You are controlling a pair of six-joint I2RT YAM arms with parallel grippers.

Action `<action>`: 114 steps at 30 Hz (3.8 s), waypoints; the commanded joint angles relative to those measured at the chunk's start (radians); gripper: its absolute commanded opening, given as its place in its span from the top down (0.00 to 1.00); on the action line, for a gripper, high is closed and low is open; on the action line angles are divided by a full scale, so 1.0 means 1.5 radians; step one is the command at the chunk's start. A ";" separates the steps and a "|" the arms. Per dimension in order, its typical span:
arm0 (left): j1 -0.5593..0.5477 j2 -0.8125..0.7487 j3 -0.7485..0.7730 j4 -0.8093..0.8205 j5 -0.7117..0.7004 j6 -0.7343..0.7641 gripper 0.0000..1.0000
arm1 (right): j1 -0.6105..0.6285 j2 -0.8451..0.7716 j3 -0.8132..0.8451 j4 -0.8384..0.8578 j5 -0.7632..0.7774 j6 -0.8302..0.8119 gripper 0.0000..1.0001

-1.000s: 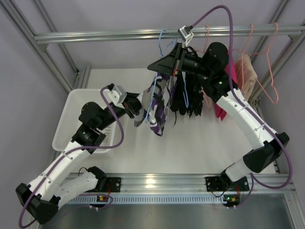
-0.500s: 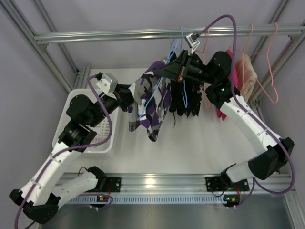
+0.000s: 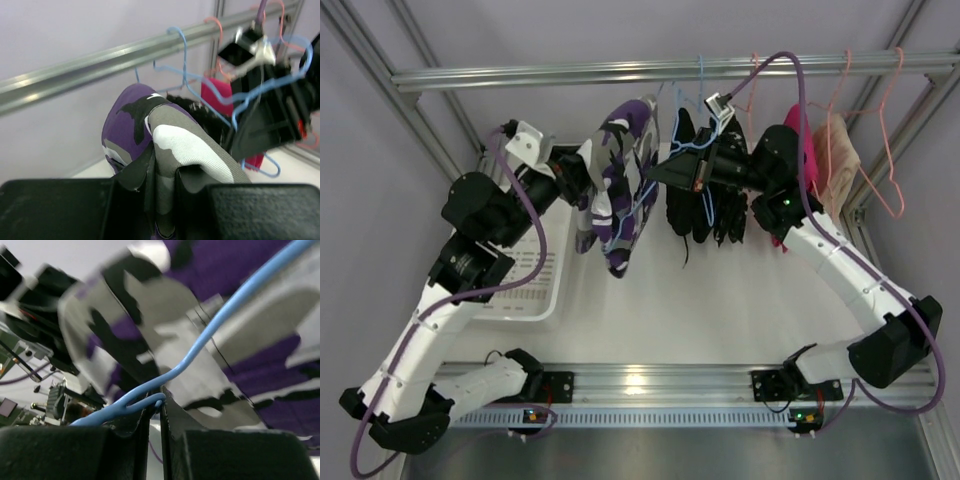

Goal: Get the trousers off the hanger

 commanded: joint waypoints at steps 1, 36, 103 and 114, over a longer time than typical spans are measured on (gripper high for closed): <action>0.004 -0.010 0.136 0.231 -0.029 0.014 1.00 | 0.016 0.002 -0.017 -0.023 -0.031 -0.094 1.00; 0.002 0.080 0.419 0.333 -0.233 0.704 1.00 | 0.062 0.007 0.000 -0.058 -0.014 -0.136 1.00; 0.438 0.031 0.244 -0.831 0.326 0.539 0.01 | -0.057 -0.148 0.067 -0.201 -0.027 -0.221 1.00; 0.300 -0.033 0.109 -0.896 0.298 0.804 0.01 | -0.136 -0.198 0.041 -0.233 -0.024 -0.247 1.00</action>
